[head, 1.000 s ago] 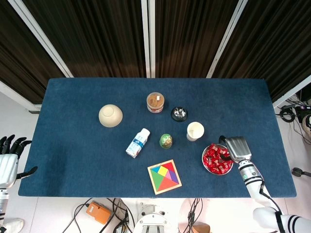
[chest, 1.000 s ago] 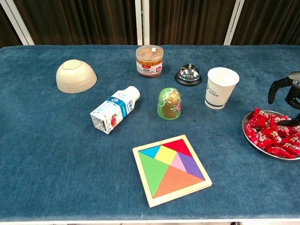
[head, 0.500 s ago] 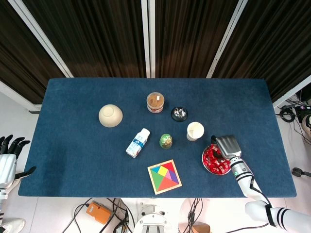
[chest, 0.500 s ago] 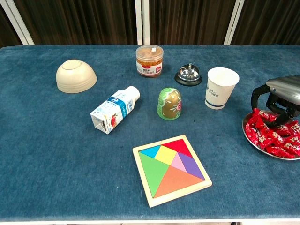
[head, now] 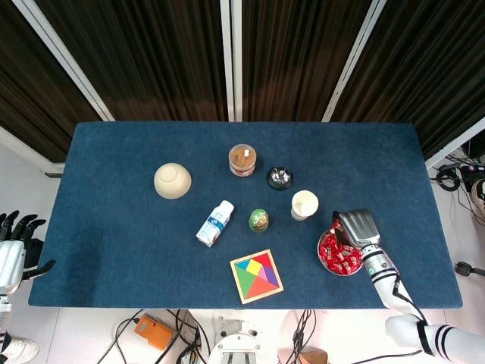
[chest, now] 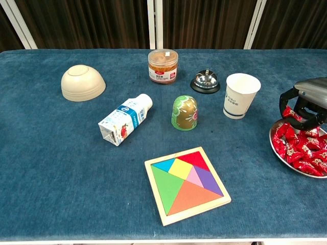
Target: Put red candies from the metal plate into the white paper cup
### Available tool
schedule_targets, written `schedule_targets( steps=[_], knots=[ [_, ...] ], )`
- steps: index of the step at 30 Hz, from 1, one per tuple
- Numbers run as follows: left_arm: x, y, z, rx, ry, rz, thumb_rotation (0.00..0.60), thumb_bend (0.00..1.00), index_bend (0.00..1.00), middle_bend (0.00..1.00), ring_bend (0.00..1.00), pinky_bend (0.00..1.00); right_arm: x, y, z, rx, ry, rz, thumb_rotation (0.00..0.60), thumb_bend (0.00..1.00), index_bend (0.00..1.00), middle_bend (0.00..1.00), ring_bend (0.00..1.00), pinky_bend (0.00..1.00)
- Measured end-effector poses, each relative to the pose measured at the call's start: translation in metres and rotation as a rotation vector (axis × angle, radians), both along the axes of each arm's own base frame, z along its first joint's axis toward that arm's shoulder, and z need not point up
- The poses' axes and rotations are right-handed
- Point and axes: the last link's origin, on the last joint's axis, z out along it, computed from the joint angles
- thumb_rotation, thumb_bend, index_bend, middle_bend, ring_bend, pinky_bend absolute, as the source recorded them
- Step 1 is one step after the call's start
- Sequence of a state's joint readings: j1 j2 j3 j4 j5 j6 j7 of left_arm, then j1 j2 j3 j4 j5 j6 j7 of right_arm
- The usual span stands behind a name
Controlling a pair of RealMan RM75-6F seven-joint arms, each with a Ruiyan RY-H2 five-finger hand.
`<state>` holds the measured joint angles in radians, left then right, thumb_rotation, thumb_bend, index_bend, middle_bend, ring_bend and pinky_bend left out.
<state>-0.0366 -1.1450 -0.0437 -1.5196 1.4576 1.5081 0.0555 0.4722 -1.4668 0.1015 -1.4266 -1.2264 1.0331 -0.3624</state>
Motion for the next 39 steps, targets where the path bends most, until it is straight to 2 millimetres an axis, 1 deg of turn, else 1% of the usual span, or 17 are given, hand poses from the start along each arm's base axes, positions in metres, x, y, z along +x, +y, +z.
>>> schedule_targets(
  steps=[5, 11, 13, 17, 21, 24, 26, 30, 32, 35, 39],
  knots=[
    [0.000, 0.001, -0.002, -0.006, -0.004, 0.000, 0.600, 0.00, 0.23, 0.16, 0.04, 0.00, 0.003, 0.003, 0.015, -0.024, -0.003, 0.021, 0.600, 0.68, 0.61, 0.94, 1.00, 1.00],
    [-0.001, 0.001, -0.002, -0.007, -0.005, 0.002, 0.600, 0.00, 0.23, 0.16, 0.04, 0.00, 0.010, 0.000, 0.021, -0.037, -0.008, 0.043, 0.600, 0.68, 0.61, 0.94, 1.00, 1.00],
    [-0.001, 0.001, -0.001, -0.007, -0.003, 0.003, 0.600, 0.00, 0.23, 0.16, 0.04, 0.00, 0.017, -0.003, 0.026, -0.061, -0.032, 0.060, 0.600, 0.68, 0.61, 0.94, 1.00, 1.00],
    [0.000, 0.001, 0.000, -0.003, -0.004, -0.003, 0.600, 0.00, 0.23, 0.16, 0.04, 0.00, 0.043, -0.018, 0.037, -0.103, -0.095, 0.113, 0.600, 0.68, 0.59, 0.94, 1.00, 1.00],
    [-0.001, -0.001, 0.000, -0.001, -0.004, 0.003, 0.600, 0.00, 0.23, 0.16, 0.04, 0.00, 0.067, -0.035, 0.042, -0.112, -0.146, 0.149, 0.600, 0.68, 0.57, 0.94, 1.00, 1.00],
    [-0.002, -0.002, 0.000, 0.000, -0.004, 0.008, 0.600, 0.00, 0.23, 0.16, 0.04, 0.00, 0.079, -0.043, 0.037, -0.083, -0.162, 0.157, 0.600, 0.68, 0.56, 0.94, 1.00, 1.00],
    [-0.002, -0.002, 0.000, 0.000, -0.003, 0.011, 0.600, 0.00, 0.23, 0.16, 0.04, 0.00, 0.086, -0.049, 0.030, -0.056, -0.164, 0.159, 0.600, 0.68, 0.55, 0.94, 1.00, 1.00],
    [-0.002, -0.001, 0.000, -0.002, -0.003, 0.011, 0.600, 0.00, 0.23, 0.16, 0.04, 0.00, 0.093, -0.056, 0.014, -0.020, -0.158, 0.159, 0.600, 0.68, 0.54, 0.94, 1.00, 1.00],
    [-0.002, -0.001, 0.001, -0.003, -0.001, 0.010, 0.600, 0.00, 0.23, 0.16, 0.04, 0.00, 0.095, -0.057, 0.007, -0.004, -0.148, 0.163, 0.600, 0.68, 0.51, 0.94, 1.00, 1.00],
    [-0.002, 0.000, 0.001, -0.003, -0.001, 0.010, 0.600, 0.00, 0.23, 0.16, 0.04, 0.00, 0.095, -0.057, 0.000, 0.018, -0.134, 0.163, 0.600, 0.60, 0.46, 0.94, 1.00, 1.00],
    [-0.002, 0.001, 0.000, -0.004, -0.002, 0.011, 0.600, 0.00, 0.23, 0.16, 0.04, 0.00, 0.094, -0.055, -0.001, 0.019, -0.139, 0.160, 0.600, 0.48, 0.41, 0.94, 1.00, 1.00]
  ],
)
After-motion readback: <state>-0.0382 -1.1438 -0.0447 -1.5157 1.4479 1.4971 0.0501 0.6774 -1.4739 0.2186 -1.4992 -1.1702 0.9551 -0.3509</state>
